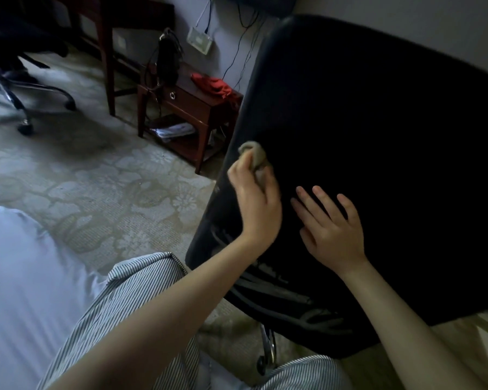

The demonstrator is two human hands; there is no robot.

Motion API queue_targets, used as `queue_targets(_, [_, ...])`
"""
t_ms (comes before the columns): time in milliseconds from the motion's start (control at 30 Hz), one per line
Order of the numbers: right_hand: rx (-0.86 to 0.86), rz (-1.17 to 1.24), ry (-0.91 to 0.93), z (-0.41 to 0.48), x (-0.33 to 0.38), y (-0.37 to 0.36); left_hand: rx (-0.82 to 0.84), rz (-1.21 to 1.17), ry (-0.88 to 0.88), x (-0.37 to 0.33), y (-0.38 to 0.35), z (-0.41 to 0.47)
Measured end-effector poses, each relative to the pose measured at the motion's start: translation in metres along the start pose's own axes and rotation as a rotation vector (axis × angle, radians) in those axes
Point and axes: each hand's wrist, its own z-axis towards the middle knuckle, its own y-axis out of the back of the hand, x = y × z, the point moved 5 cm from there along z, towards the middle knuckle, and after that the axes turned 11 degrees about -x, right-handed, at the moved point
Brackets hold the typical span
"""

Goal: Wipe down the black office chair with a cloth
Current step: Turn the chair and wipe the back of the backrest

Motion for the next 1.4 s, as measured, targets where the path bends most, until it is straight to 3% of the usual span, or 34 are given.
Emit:
queue_targets(200, [-0.096,0.027,-0.142,0.041,-0.002,0.001,-0.151,-0.026,0.08,-0.029,-0.018,0.028])
queue_targets(367, [0.005,-0.143,0.0,0.033,-0.004,-0.015,-0.197,0.056,0.042,-0.016,-0.018,0.053])
queue_targets(500, [-0.019,-0.195,-0.007,0.03,-0.001,-0.02,-0.309,0.068,0.187,0.022,-0.009,0.054])
queue_targets(833, [0.014,-0.228,0.047,0.041,0.01,-0.034,-0.269,0.254,0.495,0.131,0.025,0.018])
queue_targets(1033, [0.09,-0.246,0.097,0.052,0.019,-0.048,-0.276,0.217,0.65,0.149,0.026,0.021])
queue_targets(1133, [0.137,-0.256,0.114,0.055,0.023,-0.054,-0.218,0.165,0.594,0.129,0.013,0.023])
queue_targets(1300, [0.211,-0.245,0.137,0.063,0.029,-0.062,-0.145,0.079,0.308,0.094,-0.005,0.022])
queue_targets(1400, [0.285,-0.184,0.118,0.061,0.047,-0.069,-0.16,0.067,0.265,0.098,-0.005,0.025])
